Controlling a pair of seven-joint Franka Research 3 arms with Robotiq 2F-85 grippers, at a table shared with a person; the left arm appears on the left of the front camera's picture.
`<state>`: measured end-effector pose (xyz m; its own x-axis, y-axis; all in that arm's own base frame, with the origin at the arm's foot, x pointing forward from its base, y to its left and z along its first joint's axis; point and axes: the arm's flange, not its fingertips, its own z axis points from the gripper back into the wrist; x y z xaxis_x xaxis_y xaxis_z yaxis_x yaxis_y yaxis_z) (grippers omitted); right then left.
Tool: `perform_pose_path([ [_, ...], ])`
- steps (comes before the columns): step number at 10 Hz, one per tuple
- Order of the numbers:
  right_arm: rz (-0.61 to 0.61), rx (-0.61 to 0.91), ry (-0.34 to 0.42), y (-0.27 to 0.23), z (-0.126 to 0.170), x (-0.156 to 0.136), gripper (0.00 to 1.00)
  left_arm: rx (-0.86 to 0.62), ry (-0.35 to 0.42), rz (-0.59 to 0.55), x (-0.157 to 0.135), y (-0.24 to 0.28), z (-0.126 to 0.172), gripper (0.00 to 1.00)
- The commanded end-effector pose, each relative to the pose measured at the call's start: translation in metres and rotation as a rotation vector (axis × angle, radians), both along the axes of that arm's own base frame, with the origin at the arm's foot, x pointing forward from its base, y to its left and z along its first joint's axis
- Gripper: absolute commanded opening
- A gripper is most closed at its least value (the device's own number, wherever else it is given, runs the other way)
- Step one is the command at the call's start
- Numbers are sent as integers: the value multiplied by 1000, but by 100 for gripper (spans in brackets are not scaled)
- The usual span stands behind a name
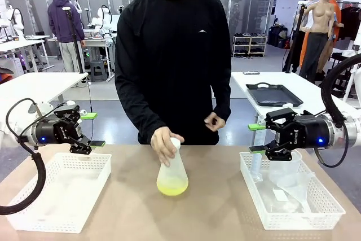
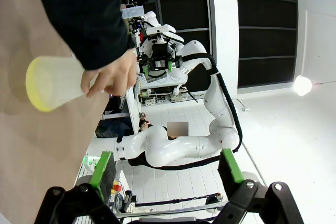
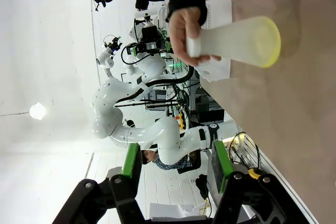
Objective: Prepare the solutions needed for the experiment.
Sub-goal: When the human places the Big flask in the center of the table, pick up the Big flask and place it in the left Organizing basket.
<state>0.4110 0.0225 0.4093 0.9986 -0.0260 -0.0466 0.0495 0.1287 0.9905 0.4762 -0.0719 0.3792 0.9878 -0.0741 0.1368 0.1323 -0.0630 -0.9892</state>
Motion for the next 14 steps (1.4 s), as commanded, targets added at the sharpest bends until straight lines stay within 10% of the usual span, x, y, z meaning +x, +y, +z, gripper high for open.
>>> perform_pose_path([
  [1, 2, 6, -5, 0, 2, 0, 68, -7, 4, 4, -1, -1, 2, 100],
  [14, 2, 6, -5, 0, 2, 0, 68, -7, 4, 4, -1, -1, 2, 100],
])
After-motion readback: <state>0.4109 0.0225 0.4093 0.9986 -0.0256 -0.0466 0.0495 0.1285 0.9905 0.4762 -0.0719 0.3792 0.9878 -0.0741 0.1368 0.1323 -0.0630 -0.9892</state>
